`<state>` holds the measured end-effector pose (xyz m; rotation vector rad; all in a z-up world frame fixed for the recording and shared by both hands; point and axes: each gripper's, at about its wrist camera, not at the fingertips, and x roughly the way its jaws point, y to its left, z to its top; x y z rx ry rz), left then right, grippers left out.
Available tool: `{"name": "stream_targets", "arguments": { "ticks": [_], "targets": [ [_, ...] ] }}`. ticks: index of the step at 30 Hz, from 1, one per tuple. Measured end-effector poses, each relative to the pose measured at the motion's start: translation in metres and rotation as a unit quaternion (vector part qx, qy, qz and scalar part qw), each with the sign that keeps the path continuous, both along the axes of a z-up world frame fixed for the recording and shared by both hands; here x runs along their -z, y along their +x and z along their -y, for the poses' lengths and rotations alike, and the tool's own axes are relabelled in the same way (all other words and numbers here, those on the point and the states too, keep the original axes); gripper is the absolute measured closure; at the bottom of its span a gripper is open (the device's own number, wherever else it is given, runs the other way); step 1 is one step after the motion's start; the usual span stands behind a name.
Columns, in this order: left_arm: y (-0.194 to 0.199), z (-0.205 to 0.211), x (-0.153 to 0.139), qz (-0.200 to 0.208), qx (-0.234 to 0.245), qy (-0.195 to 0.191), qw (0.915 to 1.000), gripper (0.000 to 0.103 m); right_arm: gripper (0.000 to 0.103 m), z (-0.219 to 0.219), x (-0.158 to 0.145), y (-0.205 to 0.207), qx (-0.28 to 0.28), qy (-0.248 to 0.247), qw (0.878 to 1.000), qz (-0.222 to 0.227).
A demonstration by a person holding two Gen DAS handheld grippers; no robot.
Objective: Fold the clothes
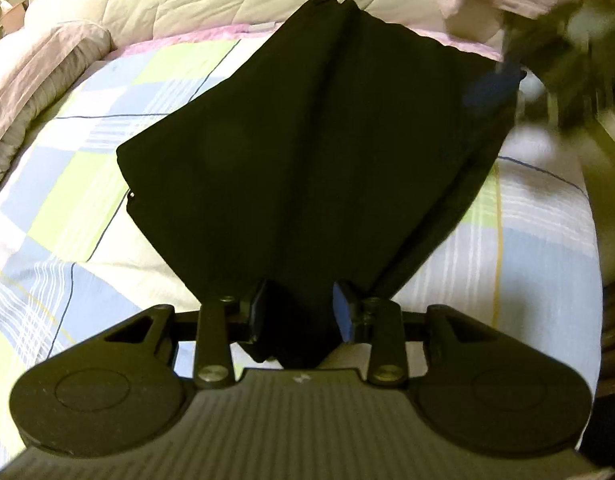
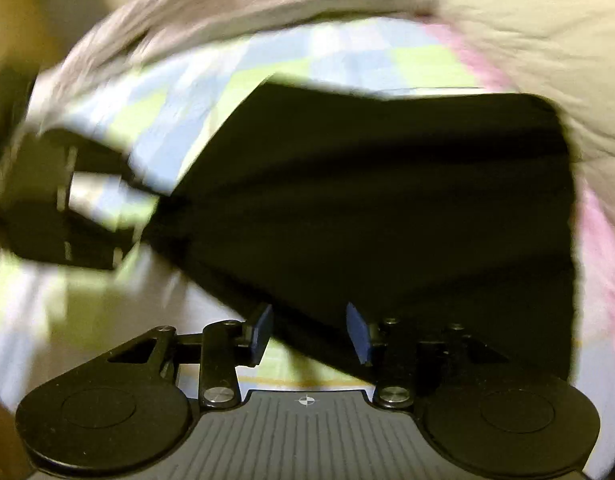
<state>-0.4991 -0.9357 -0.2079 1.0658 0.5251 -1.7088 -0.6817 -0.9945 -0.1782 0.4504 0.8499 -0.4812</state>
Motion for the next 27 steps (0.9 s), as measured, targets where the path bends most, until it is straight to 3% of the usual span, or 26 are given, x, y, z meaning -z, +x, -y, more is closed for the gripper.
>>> {"name": "stream_targets", "arguments": {
  "ticks": [5,7,10,15,21,23,27],
  "targets": [
    [0.002,0.003,0.000,-0.004,-0.013,0.010,0.9999,0.069,0.058,0.030,0.006,-0.054,0.104,-0.016,0.994,-0.015],
    [0.001,0.006,-0.008,-0.005,-0.025,0.008,0.9996,0.069,0.058,0.039,0.031,-0.073,0.110,0.051,0.992,-0.030],
    [-0.004,0.023,-0.035,-0.036,-0.041,-0.025,0.9982,0.072,0.058,0.035,0.030,-0.080,0.095,0.042,0.994,-0.029],
    [-0.042,0.092,-0.056,-0.079,0.019,-0.056,0.9951,0.072,0.058,0.035,0.031,-0.085,0.113,0.049,0.992,-0.015],
    [-0.088,0.177,-0.033,-0.092,0.098,-0.024,0.9906,0.072,0.058,0.036,0.035,-0.085,0.128,0.052,0.990,0.013],
    [-0.084,0.202,-0.014,-0.076,0.082,-0.010,0.9937,0.073,0.058,0.035,0.036,-0.086,0.127,0.045,0.991,0.015],
    [-0.055,0.233,0.015,-0.069,0.056,0.004,0.9960,0.089,0.058,0.036,0.036,-0.087,0.121,0.045,0.991,0.018]
  ]
}}
